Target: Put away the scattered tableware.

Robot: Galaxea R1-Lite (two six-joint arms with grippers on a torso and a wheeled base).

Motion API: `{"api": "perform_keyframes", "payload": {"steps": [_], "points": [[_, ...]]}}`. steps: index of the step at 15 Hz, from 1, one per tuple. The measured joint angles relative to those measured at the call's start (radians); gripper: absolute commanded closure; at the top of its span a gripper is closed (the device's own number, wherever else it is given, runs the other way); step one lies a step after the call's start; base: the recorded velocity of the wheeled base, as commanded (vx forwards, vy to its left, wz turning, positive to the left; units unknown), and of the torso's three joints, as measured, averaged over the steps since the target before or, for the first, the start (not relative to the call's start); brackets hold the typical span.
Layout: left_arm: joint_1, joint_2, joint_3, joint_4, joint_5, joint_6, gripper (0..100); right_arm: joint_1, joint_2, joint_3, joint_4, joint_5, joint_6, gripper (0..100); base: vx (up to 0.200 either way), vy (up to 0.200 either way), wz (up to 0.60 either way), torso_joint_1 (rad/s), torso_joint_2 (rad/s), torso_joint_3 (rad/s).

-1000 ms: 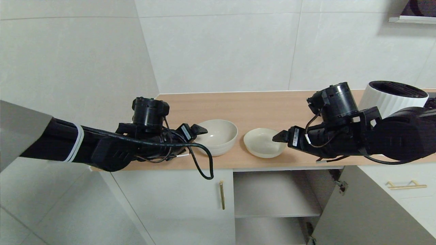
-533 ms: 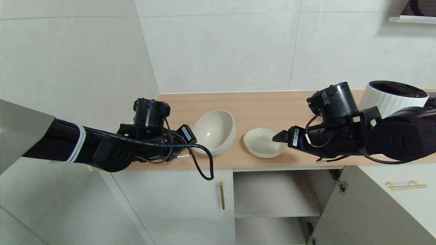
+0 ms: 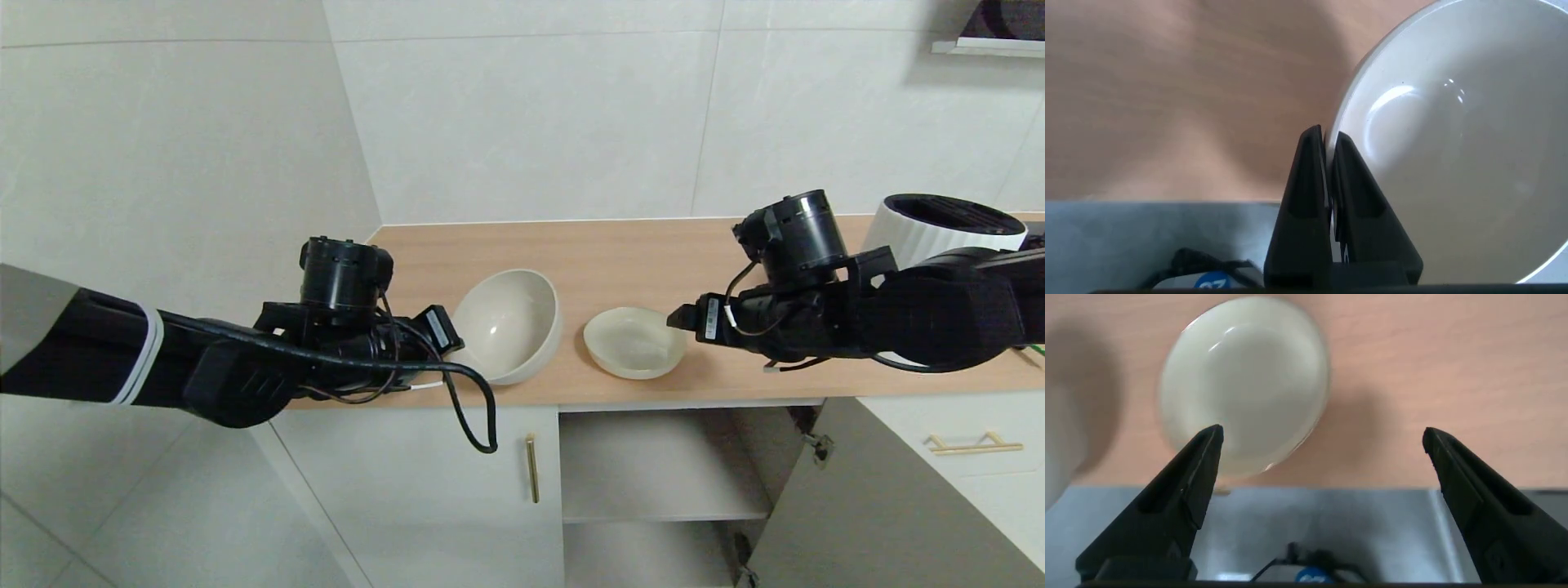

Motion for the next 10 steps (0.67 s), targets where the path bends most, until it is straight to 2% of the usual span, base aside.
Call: {"api": "perform_keyframes", "payload": {"steps": [3,10], "points": [[0.000,-0.016,0.007,-0.001,0.000,0.002,100,-0.001,0.066,-0.037,0.001,-0.041,-0.006,0,0.000,0.000,0.00,0.000,0.00,0.000],[-0.001,-0.022,0.009,-0.002,0.001,0.002,100,-0.011,0.164,-0.083,-0.001,-0.063,-0.006,0,0.000,0.000,0.00,0.000,0.00,0.000]]}}
